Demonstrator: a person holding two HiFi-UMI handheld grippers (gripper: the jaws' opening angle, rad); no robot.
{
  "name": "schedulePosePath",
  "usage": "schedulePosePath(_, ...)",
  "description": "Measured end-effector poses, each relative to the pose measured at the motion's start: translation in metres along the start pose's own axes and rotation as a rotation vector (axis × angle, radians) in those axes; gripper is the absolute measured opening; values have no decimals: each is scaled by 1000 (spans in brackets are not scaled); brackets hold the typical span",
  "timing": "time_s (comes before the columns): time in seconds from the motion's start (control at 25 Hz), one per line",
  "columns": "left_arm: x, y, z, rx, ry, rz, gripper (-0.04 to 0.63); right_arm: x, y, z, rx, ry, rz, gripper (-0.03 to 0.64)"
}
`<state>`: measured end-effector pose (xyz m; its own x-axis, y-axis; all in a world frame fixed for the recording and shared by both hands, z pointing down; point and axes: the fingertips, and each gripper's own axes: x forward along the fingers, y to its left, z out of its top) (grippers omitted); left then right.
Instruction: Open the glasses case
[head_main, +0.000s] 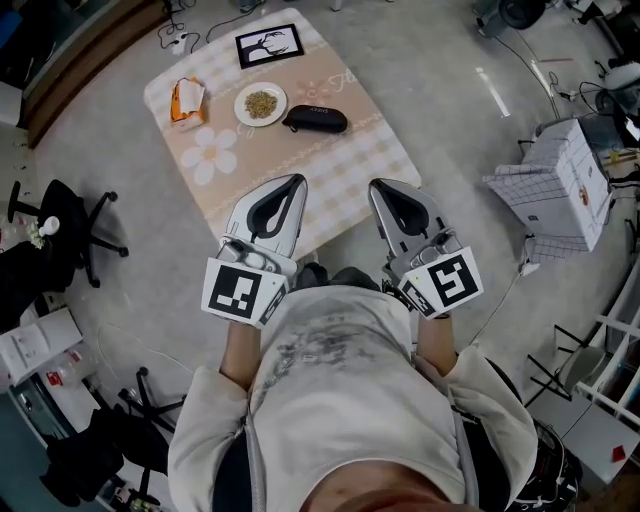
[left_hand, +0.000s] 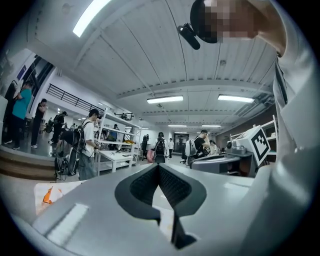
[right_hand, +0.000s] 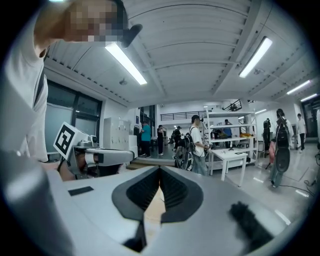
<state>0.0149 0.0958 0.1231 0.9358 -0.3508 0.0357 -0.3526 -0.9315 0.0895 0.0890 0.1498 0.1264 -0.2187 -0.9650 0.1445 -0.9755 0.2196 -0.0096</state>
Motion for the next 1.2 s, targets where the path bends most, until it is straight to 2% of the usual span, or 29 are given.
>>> schedulePosePath(0.24, 21, 15, 1, -7, 23, -16, 5, 17, -18, 2, 21, 13, -12, 14)
schedulePosePath(0.44, 42, 32, -8, -27, 49, 4, 5, 40, -41, -5, 36, 34, 2, 14)
schedulePosePath(0.92, 95, 79, -31, -60, 102, 166, 5, 99, -100, -24, 48, 83, 140, 14)
schedulePosePath(1.2, 130, 86, -51, -80, 155, 221, 5, 120, -138, -45, 64, 123, 201, 15)
